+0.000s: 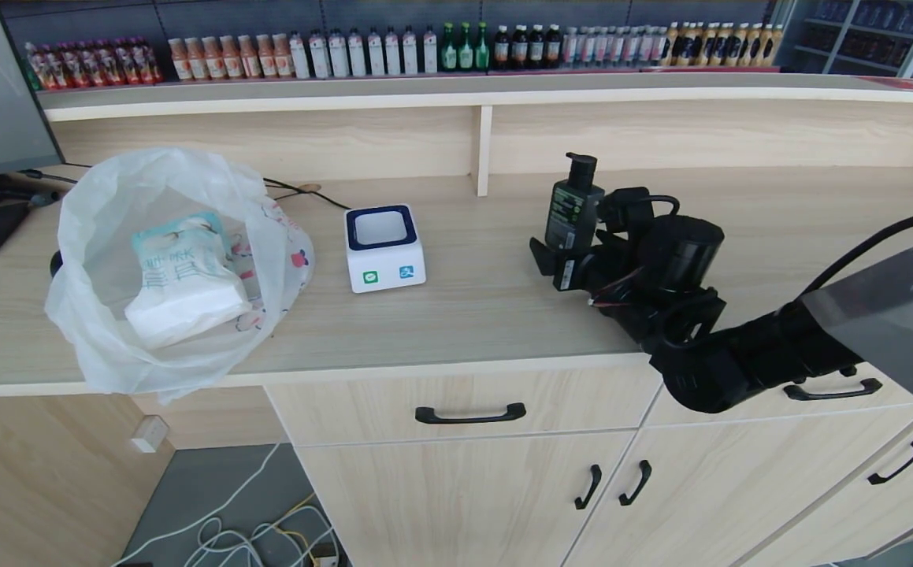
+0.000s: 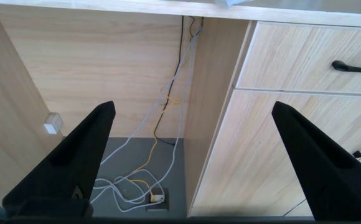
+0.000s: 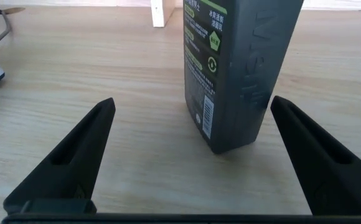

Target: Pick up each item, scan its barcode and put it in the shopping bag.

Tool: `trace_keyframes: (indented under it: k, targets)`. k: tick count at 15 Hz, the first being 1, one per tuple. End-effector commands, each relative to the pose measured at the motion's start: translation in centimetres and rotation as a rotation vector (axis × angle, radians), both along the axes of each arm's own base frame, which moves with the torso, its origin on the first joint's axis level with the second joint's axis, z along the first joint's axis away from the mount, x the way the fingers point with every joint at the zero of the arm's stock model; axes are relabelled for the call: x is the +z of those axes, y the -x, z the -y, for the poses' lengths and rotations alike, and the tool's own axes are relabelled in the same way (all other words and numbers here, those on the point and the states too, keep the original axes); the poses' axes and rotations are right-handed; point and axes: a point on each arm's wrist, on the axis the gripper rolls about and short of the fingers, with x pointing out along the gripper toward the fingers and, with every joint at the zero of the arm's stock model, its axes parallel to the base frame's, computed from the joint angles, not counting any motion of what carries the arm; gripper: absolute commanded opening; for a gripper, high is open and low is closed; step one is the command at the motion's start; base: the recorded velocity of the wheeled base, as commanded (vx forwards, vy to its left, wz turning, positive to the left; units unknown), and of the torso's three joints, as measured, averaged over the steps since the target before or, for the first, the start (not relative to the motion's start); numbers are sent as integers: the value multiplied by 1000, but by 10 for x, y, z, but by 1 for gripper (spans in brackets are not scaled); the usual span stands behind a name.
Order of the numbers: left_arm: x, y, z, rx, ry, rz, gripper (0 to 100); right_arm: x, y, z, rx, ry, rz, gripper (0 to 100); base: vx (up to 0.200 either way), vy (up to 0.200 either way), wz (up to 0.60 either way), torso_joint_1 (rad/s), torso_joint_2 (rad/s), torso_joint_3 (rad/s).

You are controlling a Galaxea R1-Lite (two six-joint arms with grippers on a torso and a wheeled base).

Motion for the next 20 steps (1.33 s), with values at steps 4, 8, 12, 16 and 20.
trace_keyframes:
  k: [4,8,12,16,20]
  targets:
    - [0,0,0,-2,0,0,100,10,-9,19,-19,-2,19,100,0,0,0,0,0,0]
    - [0,0,0,0,0,0,100,16,-17,18,44,20,11,100,0,0,0,0,0,0]
    - [0,0,0,0,0,0,100,22,-30,26,74,39,7,100,0,0,0,0,0,0]
    - [0,0,0,0,0,0,100,23,-45,36,124,86,23,100,0,0,0,0,0,0]
    - [0,0,0,0,0,0,100,20,-50,34,155,88,23,100,0,0,0,0,0,0]
